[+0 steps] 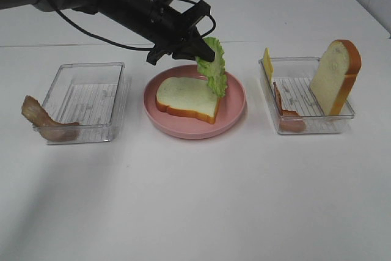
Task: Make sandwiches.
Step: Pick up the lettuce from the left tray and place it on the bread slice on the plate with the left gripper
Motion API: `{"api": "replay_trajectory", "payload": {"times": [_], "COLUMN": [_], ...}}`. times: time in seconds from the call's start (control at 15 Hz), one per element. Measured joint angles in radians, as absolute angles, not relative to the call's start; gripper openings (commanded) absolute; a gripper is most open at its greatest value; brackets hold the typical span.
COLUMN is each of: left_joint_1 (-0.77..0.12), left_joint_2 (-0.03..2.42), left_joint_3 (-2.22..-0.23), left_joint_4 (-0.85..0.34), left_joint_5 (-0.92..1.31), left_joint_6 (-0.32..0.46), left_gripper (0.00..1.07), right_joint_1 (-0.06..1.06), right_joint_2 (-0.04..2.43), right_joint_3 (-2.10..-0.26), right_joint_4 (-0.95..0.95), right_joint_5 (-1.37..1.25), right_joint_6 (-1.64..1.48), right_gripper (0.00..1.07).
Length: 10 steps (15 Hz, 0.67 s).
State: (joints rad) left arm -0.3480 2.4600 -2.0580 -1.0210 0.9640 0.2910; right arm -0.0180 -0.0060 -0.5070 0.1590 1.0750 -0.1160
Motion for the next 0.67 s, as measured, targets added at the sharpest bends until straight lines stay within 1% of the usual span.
{"api": "replay_trajectory", "payload": {"times": [0.13, 0.4, 0.67], "left_joint_1": [-0.348, -0.348, -0.348], "left_joint_2": [2.484, 2.489, 2.489], "left_joint_3": [-2.058, -2.058, -2.058], "left_joint_4": [-0.989, -0.834, -0.751], "left_joint_5": [0.968, 0.966, 0.952], "left_joint_6": [0.291, 0.278, 0.272], "left_gripper": [0.0, 0.0, 0.0], "right_joint_1": [-0.018, -0.018, -0.018], "right_joint_2": [-0.006, -0.006, -0.006], "right_joint_3": [-0.507, -0.507, -0.507], "right_joint_4": [0.159, 0.159, 0.159], "right_joint_5": [1.075, 1.075, 1.075], "right_joint_6": [-0.116, -0.116, -0.116], "right_gripper": [0.77, 0.77, 0.77]}}
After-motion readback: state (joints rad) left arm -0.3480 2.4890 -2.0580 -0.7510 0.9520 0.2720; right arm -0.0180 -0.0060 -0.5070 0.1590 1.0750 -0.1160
